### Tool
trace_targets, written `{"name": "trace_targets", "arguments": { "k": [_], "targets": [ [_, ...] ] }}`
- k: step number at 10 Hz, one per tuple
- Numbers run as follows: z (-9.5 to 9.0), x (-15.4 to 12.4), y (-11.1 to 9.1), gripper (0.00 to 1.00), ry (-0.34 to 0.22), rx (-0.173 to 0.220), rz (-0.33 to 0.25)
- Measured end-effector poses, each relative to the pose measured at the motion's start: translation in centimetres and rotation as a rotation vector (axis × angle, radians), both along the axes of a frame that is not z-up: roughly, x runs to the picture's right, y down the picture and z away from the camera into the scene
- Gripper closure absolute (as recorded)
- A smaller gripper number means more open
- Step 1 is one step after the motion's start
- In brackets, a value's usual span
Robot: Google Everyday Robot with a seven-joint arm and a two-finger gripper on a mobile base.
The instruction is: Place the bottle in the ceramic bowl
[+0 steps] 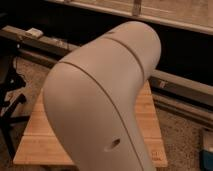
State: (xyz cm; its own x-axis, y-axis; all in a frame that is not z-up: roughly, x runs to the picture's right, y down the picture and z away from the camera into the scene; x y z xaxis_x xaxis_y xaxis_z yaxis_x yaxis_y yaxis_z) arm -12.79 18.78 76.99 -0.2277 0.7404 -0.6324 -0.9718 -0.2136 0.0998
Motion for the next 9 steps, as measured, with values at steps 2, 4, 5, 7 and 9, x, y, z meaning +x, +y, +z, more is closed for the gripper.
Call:
{"name": "trace_targets", "arguments": {
  "k": [2,4,5,7,9],
  "targets": [
    [-0.06,0.01,-0.02,0.2,0.002,0.005,0.004],
    [-0.03,0.17,-0.04,0.2,0.004,0.005,0.006],
    [-0.03,0.17,-0.04,0.2,0.004,0.005,0.006],
    [-0.03,0.14,-0.03,0.2,0.004,0.005,0.005],
    [-0.03,0.13,-0.03,0.2,0.003,0.005,0.005]
  ]
}}
